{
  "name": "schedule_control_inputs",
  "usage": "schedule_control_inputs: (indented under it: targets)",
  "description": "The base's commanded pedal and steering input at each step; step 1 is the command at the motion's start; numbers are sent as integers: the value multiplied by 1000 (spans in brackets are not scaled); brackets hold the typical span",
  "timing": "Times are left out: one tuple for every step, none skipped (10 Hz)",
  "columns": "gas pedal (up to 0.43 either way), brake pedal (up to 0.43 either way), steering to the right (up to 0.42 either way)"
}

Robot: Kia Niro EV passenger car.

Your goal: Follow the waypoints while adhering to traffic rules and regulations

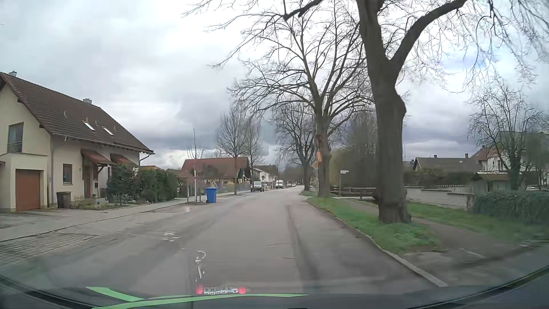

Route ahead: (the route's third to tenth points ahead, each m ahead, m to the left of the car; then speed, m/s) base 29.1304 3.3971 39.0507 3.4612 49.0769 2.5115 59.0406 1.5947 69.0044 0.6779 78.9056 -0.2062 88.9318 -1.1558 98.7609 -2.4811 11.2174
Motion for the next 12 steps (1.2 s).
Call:
schedule_control_inputs:
  targets:
    - [98,0,-1]
    - [98,0,0]
    - [98,0,0]
    - [98,0,0]
    - [98,0,-1]
    - [98,0,0]
    - [98,0,1]
    - [98,0,4]
    - [98,0,5]
    - [98,0,7]
    - [98,0,10]
    - [98,0,10]
